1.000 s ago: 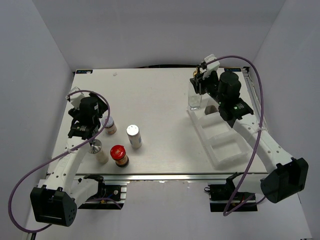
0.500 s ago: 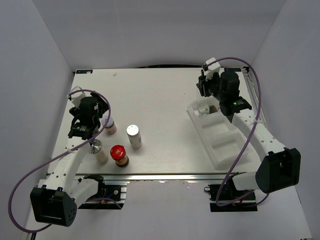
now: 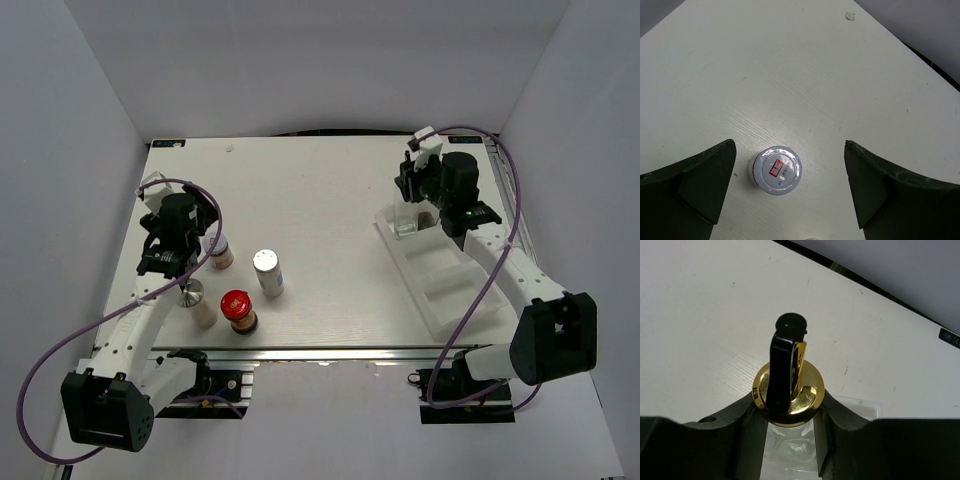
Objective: Organize the condiment bottles
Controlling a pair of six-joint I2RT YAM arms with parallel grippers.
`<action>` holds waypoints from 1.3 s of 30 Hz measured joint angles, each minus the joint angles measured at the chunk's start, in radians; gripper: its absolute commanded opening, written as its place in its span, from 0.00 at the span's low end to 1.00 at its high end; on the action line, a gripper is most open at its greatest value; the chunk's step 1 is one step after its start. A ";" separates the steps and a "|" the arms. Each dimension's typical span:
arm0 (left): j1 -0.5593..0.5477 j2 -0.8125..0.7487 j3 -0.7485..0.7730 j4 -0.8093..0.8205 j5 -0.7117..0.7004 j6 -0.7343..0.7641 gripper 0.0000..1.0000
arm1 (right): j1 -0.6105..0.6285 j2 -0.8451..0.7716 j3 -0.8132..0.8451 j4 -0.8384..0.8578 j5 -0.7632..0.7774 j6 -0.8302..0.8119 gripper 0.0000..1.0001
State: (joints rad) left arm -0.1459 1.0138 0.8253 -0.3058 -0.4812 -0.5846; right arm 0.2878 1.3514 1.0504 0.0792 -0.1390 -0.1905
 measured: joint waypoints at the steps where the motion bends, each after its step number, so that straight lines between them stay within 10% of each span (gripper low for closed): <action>1: 0.000 0.000 0.000 0.000 0.001 0.000 0.98 | 0.000 0.000 -0.008 0.002 0.000 0.003 0.42; 19: 0.000 0.000 0.000 0.000 0.002 0.001 0.98 | -0.005 -0.039 -0.010 0.047 0.069 0.034 0.89; 30: 0.000 0.000 0.000 0.011 0.040 0.000 0.98 | -0.005 -0.109 0.086 0.041 0.070 0.025 0.89; 39: 0.000 0.016 0.000 -0.004 0.018 -0.024 0.98 | 0.098 -0.131 0.197 -0.093 -0.259 0.018 0.89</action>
State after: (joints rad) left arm -0.1459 1.0302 0.8253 -0.3096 -0.4629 -0.6086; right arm 0.3862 1.2201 1.2476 -0.0143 -0.3981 -0.1726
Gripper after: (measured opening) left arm 0.980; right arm 0.895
